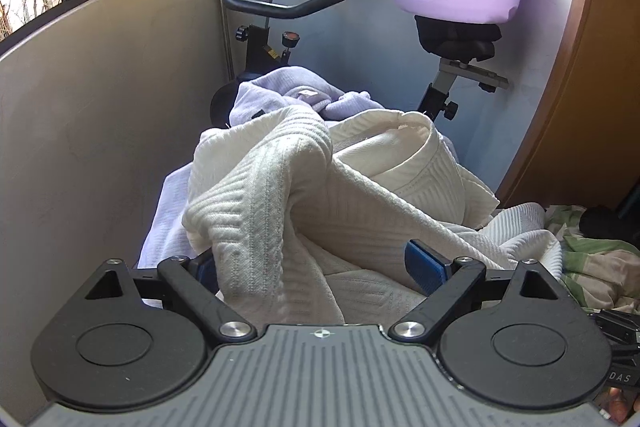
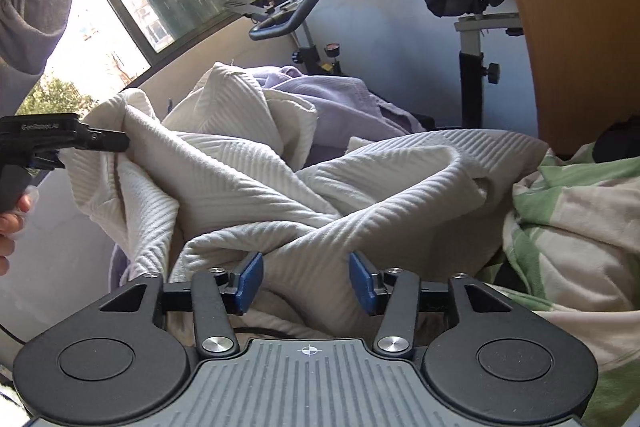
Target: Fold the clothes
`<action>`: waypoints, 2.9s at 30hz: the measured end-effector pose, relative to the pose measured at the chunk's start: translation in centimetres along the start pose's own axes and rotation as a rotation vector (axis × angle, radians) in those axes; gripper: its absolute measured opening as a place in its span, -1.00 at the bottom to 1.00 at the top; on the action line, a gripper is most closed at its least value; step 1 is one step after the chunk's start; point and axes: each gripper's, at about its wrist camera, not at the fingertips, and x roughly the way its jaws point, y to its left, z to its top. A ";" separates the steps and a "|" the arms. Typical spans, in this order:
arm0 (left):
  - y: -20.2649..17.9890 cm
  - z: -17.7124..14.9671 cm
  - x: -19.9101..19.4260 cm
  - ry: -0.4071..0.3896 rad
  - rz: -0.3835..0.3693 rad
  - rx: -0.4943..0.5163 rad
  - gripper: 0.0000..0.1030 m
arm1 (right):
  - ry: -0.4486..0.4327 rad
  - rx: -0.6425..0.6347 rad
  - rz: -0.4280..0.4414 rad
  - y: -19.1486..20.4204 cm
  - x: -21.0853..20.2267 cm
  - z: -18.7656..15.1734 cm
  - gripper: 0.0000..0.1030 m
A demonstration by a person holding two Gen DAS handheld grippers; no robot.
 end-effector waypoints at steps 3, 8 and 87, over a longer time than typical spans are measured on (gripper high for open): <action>0.0 0.1 -1.4 -0.031 -0.019 0.022 0.87 | 0.029 -0.004 -0.013 -0.7 1.1 -0.2 0.49; -1.8 -0.7 -2.6 0.018 -0.117 0.095 0.88 | 0.073 0.009 -0.044 -1.0 4.6 -1.3 0.35; 4.5 3.1 -1.2 -0.193 -0.167 -0.391 -0.74 | 0.013 0.108 -0.025 -1.2 0.4 -0.4 0.67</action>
